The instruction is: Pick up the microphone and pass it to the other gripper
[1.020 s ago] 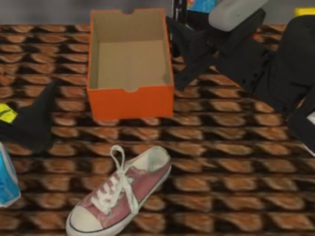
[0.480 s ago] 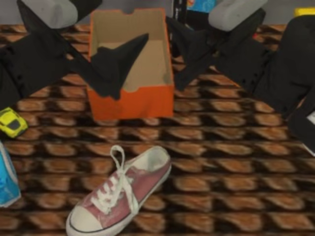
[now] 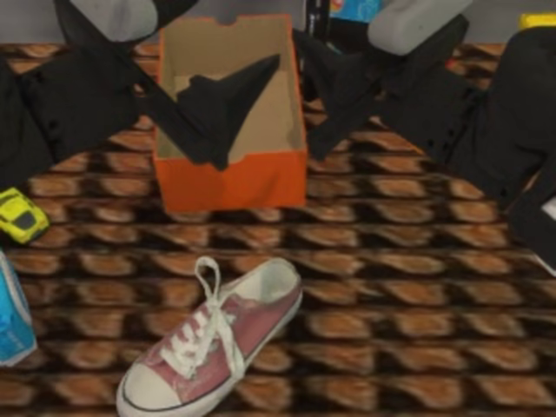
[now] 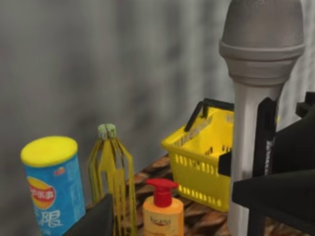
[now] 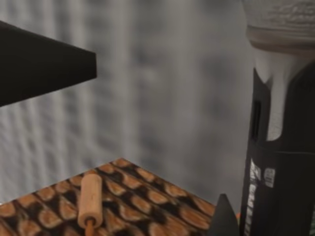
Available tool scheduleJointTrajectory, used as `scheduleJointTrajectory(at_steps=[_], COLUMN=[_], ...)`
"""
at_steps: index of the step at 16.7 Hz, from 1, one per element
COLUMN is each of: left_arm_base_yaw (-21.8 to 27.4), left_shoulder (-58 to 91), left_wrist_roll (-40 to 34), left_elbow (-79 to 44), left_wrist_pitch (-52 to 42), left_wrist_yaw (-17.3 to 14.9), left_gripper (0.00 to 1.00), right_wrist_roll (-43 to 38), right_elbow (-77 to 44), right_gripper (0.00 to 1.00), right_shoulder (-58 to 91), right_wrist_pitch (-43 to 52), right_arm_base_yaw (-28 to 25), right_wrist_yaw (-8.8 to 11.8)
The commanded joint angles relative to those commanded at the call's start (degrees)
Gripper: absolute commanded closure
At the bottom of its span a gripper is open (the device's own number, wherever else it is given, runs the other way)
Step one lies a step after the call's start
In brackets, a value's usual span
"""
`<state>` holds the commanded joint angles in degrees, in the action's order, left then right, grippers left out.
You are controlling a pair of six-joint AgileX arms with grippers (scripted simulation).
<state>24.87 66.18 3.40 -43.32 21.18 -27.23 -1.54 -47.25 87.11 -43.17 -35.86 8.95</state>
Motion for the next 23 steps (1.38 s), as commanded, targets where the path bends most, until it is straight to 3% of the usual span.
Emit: scheduleJointTrajectory(at_steps=[9, 14, 23], left_arm_base_yaw=[7.67, 8.05, 8.05], left_shoulder=[20.48, 21.18, 21.18], left_wrist_roll=[-0.12, -0.14, -0.14], left_elbow=[-14.68, -15.3, -15.3], left_wrist_pitch=[5.74, 5.95, 5.95], left_wrist_yaw=[7.21, 7.56, 7.56], left_gripper=[0.0, 0.0, 0.68], right_wrist_roll=[0.0, 0.0, 0.0], right_elbow=[0.0, 0.0, 0.0], right_gripper=[1.0, 1.0, 1.0], right_shoulder=[0.0, 0.0, 0.0], right_wrist_pitch=[0.0, 0.0, 0.0], right_arm_base_yaw=[0.0, 0.0, 0.0], right_wrist_yaw=[0.0, 0.0, 0.0])
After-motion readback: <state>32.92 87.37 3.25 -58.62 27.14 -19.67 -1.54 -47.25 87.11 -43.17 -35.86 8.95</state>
